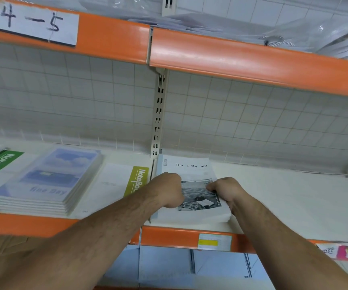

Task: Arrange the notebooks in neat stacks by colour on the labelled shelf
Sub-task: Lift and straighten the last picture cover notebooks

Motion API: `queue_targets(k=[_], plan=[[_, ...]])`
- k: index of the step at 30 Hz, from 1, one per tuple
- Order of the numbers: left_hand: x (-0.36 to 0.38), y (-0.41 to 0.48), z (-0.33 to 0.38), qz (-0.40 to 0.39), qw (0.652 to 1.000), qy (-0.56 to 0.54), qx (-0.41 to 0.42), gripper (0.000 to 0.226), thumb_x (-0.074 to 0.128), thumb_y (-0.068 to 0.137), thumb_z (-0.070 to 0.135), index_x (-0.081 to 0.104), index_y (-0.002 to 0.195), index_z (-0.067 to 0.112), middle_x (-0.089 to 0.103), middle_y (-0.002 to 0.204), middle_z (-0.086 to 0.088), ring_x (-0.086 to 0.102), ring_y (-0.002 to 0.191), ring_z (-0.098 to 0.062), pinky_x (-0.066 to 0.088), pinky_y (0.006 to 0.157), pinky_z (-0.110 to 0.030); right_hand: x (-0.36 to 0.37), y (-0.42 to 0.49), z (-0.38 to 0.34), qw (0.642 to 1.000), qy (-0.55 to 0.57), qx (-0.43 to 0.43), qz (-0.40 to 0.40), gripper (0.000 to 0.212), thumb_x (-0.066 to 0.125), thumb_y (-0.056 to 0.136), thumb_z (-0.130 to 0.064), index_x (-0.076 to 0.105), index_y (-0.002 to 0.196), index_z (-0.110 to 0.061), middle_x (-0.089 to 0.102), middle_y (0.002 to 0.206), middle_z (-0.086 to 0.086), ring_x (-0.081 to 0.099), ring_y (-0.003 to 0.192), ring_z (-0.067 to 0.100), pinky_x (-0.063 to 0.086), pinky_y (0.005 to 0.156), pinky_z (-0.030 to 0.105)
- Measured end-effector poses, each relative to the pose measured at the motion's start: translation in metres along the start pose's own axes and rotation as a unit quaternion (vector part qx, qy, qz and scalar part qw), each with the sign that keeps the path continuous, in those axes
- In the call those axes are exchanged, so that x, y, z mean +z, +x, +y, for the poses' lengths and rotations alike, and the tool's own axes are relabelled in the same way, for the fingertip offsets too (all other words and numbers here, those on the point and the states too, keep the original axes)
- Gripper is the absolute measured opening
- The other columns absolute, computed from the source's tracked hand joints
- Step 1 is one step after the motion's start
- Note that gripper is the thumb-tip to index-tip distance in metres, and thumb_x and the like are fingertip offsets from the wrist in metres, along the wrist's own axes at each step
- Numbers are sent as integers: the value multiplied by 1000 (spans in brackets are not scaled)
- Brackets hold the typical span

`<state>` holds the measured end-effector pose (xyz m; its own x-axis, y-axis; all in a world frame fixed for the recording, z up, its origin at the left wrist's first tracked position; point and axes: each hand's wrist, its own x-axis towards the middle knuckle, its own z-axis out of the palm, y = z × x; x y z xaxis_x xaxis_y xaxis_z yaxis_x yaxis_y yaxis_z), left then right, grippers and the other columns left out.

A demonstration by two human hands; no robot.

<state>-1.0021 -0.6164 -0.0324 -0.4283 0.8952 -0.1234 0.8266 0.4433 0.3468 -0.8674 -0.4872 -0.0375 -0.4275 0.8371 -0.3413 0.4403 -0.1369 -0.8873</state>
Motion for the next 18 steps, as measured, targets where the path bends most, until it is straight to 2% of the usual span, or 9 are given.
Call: queue_targets(k=[2,4,8,11,13,15,16,18], plan=[[0,0,0,-1,1000,9,5,22,62,92,27,61,111,16,50,100,2,48,86,-17,50,79,-32,1,1,0,1000,-7,4,1,9,59,77,10,60,86,9,62,79,27,65,68,38,55,75,61],[-1,-1,-1,-2,1000,24,10,34,60,93,26,62,123,11,52,100,2,50,87,-16,51,82,-32,1,4,0,1000,-14,7,1,9,58,78,10,59,88,9,62,80,27,65,66,37,56,73,57],[-7,-4,1,-16,998,60,26,31,58,93,25,65,118,10,67,107,-4,54,81,-17,51,72,-31,0,5,-1,999,-41,8,5,11,61,78,8,60,89,7,62,80,25,63,65,33,53,64,43],[-8,-4,2,-20,995,89,34,27,57,91,24,68,110,8,66,93,-3,52,74,-17,45,65,-29,2,3,-7,990,-138,-13,21,7,65,74,-2,58,77,-4,59,73,17,58,62,26,44,58,32],[-8,-6,4,-25,992,117,43,25,55,92,22,67,109,9,59,87,-1,53,74,-17,48,66,-31,2,-3,-12,961,-272,-42,34,16,64,75,-10,52,66,-9,56,64,8,54,58,23,40,52,24],[-8,-6,5,-30,989,137,50,24,54,92,20,66,110,10,56,85,0,52,75,-17,49,69,-31,4,-13,-17,914,-395,-72,55,12,63,77,-18,54,71,-11,57,69,1,56,64,20,41,53,22],[-9,-6,5,-30,988,144,53,26,54,91,20,66,111,10,55,85,0,52,75,-17,49,68,-31,7,-17,-18,889,-446,-90,53,10,62,79,-22,60,83,-13,61,80,0,60,76,20,46,60,24],[-9,-5,4,-30,986,155,58,29,53,92,21,63,117,10,56,89,-2,54,80,-19,48,71,-31,14,-24,-19,851,-506,-143,22,25,59,85,-33,60,106,-19,63,105,2,60,106,25,51,84,31]])
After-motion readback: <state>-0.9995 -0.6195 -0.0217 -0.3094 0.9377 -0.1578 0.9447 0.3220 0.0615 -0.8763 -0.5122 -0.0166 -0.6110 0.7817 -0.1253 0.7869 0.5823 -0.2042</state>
